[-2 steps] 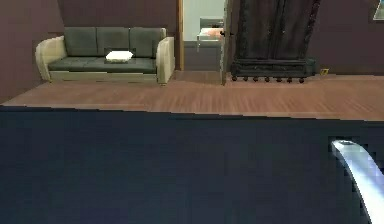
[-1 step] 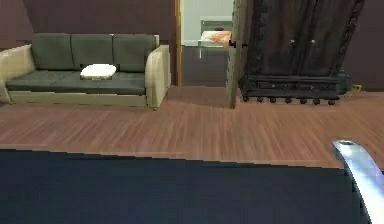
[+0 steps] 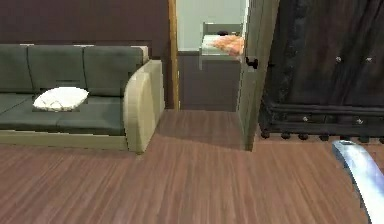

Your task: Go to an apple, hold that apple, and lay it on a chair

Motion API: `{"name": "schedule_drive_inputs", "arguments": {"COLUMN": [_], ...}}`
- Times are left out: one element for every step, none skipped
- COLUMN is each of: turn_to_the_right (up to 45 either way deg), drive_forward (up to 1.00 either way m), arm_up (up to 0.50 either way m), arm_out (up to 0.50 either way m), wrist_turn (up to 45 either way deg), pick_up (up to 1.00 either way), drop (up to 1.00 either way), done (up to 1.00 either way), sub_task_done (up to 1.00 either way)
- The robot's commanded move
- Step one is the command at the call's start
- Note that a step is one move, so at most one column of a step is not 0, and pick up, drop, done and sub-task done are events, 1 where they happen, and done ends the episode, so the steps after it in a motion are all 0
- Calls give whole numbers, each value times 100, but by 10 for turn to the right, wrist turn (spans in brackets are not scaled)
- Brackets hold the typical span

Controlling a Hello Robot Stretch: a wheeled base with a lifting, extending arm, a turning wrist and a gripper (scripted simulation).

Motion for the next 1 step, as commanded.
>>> {"name": "schedule_drive_inputs", "arguments": {"turn_to_the_right": [30], "drive_forward": [0], "arm_up": [0], "arm_out": [0], "wrist_turn": [0], "pick_up": [0], "drop": [0], "done": [0], "sub_task_done": [0]}}
